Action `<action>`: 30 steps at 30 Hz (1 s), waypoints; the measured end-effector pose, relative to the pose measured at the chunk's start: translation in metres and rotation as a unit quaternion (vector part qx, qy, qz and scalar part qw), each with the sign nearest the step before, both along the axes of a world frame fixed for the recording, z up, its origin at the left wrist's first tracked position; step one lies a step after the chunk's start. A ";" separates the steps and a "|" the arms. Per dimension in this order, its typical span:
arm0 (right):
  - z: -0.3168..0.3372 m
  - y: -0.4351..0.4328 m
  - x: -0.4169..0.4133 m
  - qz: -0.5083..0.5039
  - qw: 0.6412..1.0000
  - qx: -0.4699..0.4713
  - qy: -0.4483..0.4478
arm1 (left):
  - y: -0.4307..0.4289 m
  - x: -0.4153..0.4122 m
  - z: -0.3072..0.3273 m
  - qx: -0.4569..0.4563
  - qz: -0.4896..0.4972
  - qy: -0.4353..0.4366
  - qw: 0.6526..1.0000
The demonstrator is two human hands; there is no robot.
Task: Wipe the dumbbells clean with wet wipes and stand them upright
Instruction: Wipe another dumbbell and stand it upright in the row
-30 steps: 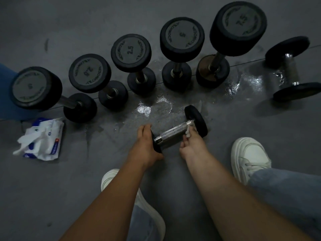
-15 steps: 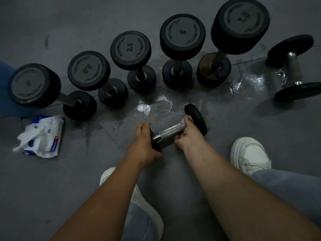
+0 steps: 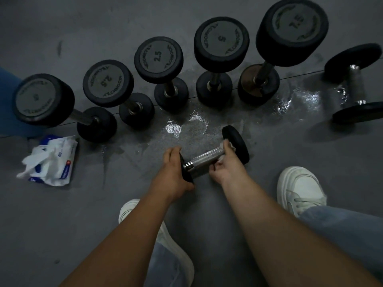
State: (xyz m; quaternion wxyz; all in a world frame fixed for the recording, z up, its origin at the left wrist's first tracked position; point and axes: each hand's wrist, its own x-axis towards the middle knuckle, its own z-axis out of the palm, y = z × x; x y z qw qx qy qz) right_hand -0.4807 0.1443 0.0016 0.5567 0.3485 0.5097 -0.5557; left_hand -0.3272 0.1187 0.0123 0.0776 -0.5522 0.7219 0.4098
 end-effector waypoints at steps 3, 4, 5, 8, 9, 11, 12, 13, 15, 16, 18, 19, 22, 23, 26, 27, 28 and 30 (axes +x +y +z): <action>-0.001 -0.007 -0.003 -0.035 0.999 0.008 0.003 | -0.002 -0.001 0.002 0.004 0.003 0.002 1.000; -0.002 -0.001 -0.001 -0.034 0.999 0.016 0.017 | -0.001 -0.001 0.002 0.002 0.002 0.001 1.000; -0.005 0.007 0.003 -0.030 0.999 0.017 0.023 | -0.001 -0.001 0.002 -0.002 -0.001 -0.001 1.000; -0.014 0.029 0.008 -0.034 0.999 0.014 0.023 | 0.001 0.000 0.003 -0.011 -0.010 -0.005 1.000; -0.017 0.027 0.005 -0.031 0.999 0.017 0.018 | 0.001 0.000 0.004 -0.010 -0.011 -0.008 1.000; -0.019 0.015 -0.005 -0.020 0.999 0.028 0.005 | 0.001 -0.001 0.005 -0.004 -0.009 -0.014 1.000; -0.018 0.010 -0.009 -0.025 0.999 0.031 -0.004 | 0.000 -0.001 0.005 0.000 -0.006 -0.015 1.000; -0.018 0.008 -0.011 -0.031 0.999 0.031 -0.007 | -0.001 -0.002 0.005 0.001 -0.004 -0.013 1.000; -0.016 0.018 -0.007 -0.025 1.000 0.011 0.005 | -0.002 -0.002 0.004 0.004 -0.003 -0.007 1.000; -0.016 0.024 -0.004 -0.018 1.000 0.001 0.021 | -0.002 -0.002 0.003 0.002 -0.004 -0.006 1.000; -0.013 0.025 -0.002 0.005 0.999 -0.013 0.046 | -0.001 -0.001 0.002 -0.001 -0.003 -0.008 1.000; -0.007 0.018 -0.007 0.035 0.998 -0.002 0.055 | 0.000 -0.001 0.002 -0.001 -0.002 -0.008 1.000; 0.000 0.012 -0.009 0.028 0.998 0.013 0.050 | -0.002 -0.001 0.002 0.002 -0.003 -0.005 1.000; 0.002 0.018 -0.002 0.054 0.996 0.019 0.076 | -0.003 -0.001 0.002 0.003 -0.002 -0.002 1.000; 0.021 0.037 0.024 0.241 0.901 0.010 0.361 | -0.003 -0.001 0.002 0.001 -0.003 0.002 1.000; 0.023 0.035 0.025 0.342 0.803 0.011 0.489 | -0.003 -0.001 0.001 0.003 -0.002 0.006 1.000; 0.025 0.030 0.022 0.450 0.670 0.025 0.590 | -0.002 -0.001 0.000 0.006 0.000 0.009 1.000; 0.024 0.019 0.007 0.589 0.467 0.071 0.655 | -0.002 -0.001 0.000 0.005 0.000 0.014 1.000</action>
